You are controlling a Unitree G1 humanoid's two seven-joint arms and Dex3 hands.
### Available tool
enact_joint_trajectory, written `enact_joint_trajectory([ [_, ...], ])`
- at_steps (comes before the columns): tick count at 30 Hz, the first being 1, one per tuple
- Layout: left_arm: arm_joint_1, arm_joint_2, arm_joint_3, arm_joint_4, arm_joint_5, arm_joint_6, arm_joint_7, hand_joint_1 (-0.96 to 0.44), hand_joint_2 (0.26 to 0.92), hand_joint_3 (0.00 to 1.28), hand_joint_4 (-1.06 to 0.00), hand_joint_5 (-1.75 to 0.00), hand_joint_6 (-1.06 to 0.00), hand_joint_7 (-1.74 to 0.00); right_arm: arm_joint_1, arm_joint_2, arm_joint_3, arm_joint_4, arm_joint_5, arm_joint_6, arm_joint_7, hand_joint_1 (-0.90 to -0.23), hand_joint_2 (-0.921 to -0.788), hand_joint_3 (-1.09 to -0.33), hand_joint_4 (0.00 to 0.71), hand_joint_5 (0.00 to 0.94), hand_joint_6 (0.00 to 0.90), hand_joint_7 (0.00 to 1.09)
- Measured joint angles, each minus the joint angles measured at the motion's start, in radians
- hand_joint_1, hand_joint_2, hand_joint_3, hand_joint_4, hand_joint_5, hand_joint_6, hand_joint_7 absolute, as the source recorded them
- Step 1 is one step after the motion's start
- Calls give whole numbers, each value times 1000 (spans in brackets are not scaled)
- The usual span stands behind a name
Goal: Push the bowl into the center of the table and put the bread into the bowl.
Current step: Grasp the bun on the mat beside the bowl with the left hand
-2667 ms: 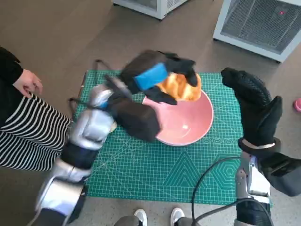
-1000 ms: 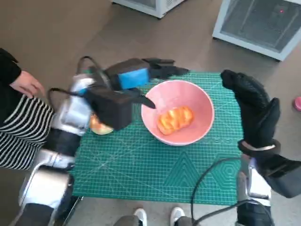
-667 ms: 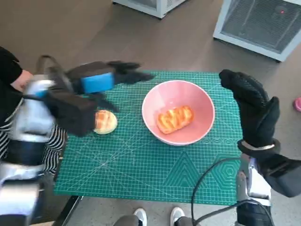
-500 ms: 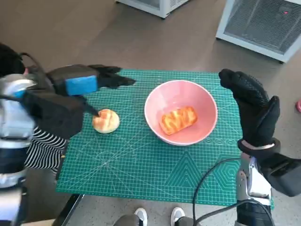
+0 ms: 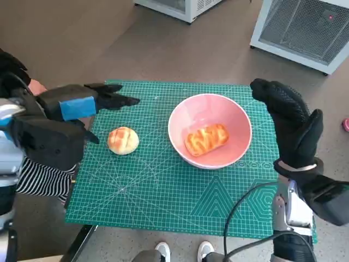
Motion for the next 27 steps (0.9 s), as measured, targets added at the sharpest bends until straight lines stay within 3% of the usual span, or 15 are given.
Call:
enact_joint_trajectory([
  [17, -11, -77, -82, 214, 81, -12, 88, 187, 743, 10, -161, -8, -334, -11, -16, 0, -1, 19, 27, 0, 29, -707, -921, -672, 191, 2, 125, 415],
  [27, -58, -145, -139, 355, 137, -10, 144, 199, 751, 12, -166, -2, -350, -8, -15, -3, -3, 18, 27, 0, 31, -705, -921, -672, 185, 0, 120, 415],
])
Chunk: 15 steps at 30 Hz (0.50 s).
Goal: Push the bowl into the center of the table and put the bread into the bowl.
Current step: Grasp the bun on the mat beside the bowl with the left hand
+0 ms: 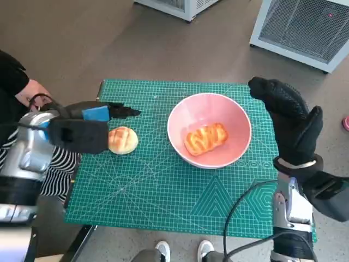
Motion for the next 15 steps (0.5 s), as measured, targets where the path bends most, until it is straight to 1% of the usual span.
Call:
enact_joint_trajectory([
  [7, -63, -46, -44, 151, 51, -8, 44, 180, 754, 13, -162, 0, -347, -2, 2, -4, -1, -3, -1, 0, 0, -702, -921, -671, 185, 0, 118, 415],
  [15, -119, -95, -115, 321, 116, -18, 95, 107, 752, 11, -168, -4, -344, -1, 4, -17, -1, -7, -3, 0, -2, -702, -921, -670, 187, 1, 117, 415],
])
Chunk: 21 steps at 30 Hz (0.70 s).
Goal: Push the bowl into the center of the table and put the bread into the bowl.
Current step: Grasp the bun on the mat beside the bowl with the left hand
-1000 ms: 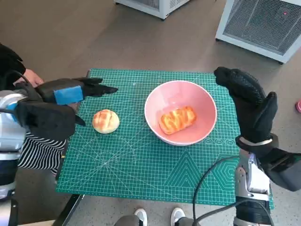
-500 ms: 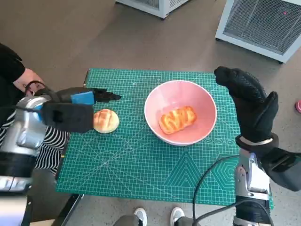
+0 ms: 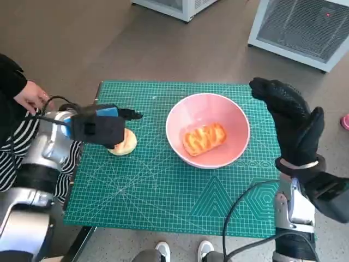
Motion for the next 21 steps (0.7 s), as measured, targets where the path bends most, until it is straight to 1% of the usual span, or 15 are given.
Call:
enact_joint_trajectory([
  [3, -15, -17, -24, 57, 28, -4, 16, 95, 752, 11, -191, -12, -356, -7, 2, -2, 0, -2, -3, 0, -2, -703, -921, -670, 189, 2, 117, 415],
  [6, -28, -34, -45, 111, 46, -6, 32, 93, 761, 16, -240, -15, -396, -15, 4, -4, 0, -4, -16, 0, -6, -703, -921, -669, 190, 2, 117, 416],
  [7, -32, -38, -51, 125, 55, -6, 38, 94, 766, 18, -276, -30, -412, -21, 5, -4, 0, -6, -19, 0, -6, -703, -921, -669, 190, 3, 117, 416],
  [8, -36, -43, -57, 142, 62, -5, 45, 97, 773, 22, -335, -42, -437, -25, 6, -4, 1, -8, -22, 0, -7, -703, -921, -669, 191, 3, 117, 416],
  [9, -40, -46, -62, 154, 66, -5, 50, 104, 785, 21, -444, -169, -477, -17, 7, -4, 0, -10, -24, 0, -7, -703, -921, -668, 191, 3, 116, 415],
  [10, -44, -49, -67, 164, 70, -4, 57, 106, 790, 20, -468, -245, -492, -14, 8, -5, 0, -12, -26, 0, -7, -703, -921, -668, 191, 3, 116, 415],
  [15, -72, -56, -90, 200, 101, 15, 85, 96, 825, 20, -494, -58, -647, -39, 10, -7, 0, -21, -27, 0, -7, -702, -921, -666, 192, 3, 112, 413],
  [18, -81, -60, -106, 213, 115, 27, 100, 90, 837, 24, -524, -37, -708, -62, 10, -9, -1, -20, -27, 0, -7, -702, -921, -665, 193, 3, 112, 412],
  [19, -84, -61, -111, 217, 120, 29, 104, 87, 843, 26, -560, -48, -734, -74, 10, -10, -1, -20, -27, 0, -7, -702, -921, -665, 193, 3, 112, 412],
  [20, -87, -62, -116, 221, 128, 32, 108, 86, 844, 26, -573, -51, -743, -78, 10, -10, -2, -20, -27, 0, -7, -702, -921, -665, 193, 3, 112, 411],
  [21, -90, -63, -120, 225, 133, 34, 110, 83, 849, 28, -630, -74, -770, -92, 10, -10, -2, -20, -28, 0, -7, -702, -921, -664, 193, 3, 110, 410],
])
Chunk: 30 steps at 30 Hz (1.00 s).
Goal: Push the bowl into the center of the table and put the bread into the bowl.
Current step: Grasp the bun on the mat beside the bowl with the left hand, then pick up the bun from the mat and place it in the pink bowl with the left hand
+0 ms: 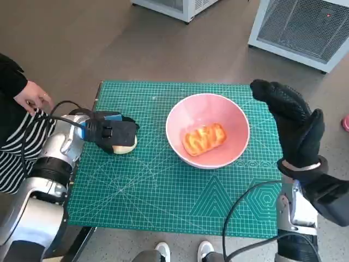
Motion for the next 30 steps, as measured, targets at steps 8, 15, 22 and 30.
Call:
enact_joint_trajectory([
  [8, -2, 2, -12, 3, 10, -6, 20, 12, 912, 70, -704, -1065, -627, -1005, 0, 0, 0, 1, -2, -1, 0, -701, -921, -664, 194, 2, 104, 406],
  [15, 12, 47, 18, -62, -20, -66, 6, 4, 916, 47, -732, -1201, -659, -1031, 0, 1, 0, 3, -2, -2, 0, -701, -921, -665, 193, 2, 102, 404],
  [22, 56, 105, 112, -238, -107, -90, -18, 3, 919, 45, -707, -1208, -671, -1059, 0, 2, 1, 8, -1, -4, 0, -698, -921, -665, 194, 2, 103, 404],
  [30, 86, 135, 239, -518, -232, -65, -73, 4, 916, 47, -703, -1159, -671, -1117, -2, 3, 2, 16, 1, -4, 0, -697, -921, -664, 192, 1, 103, 404],
])
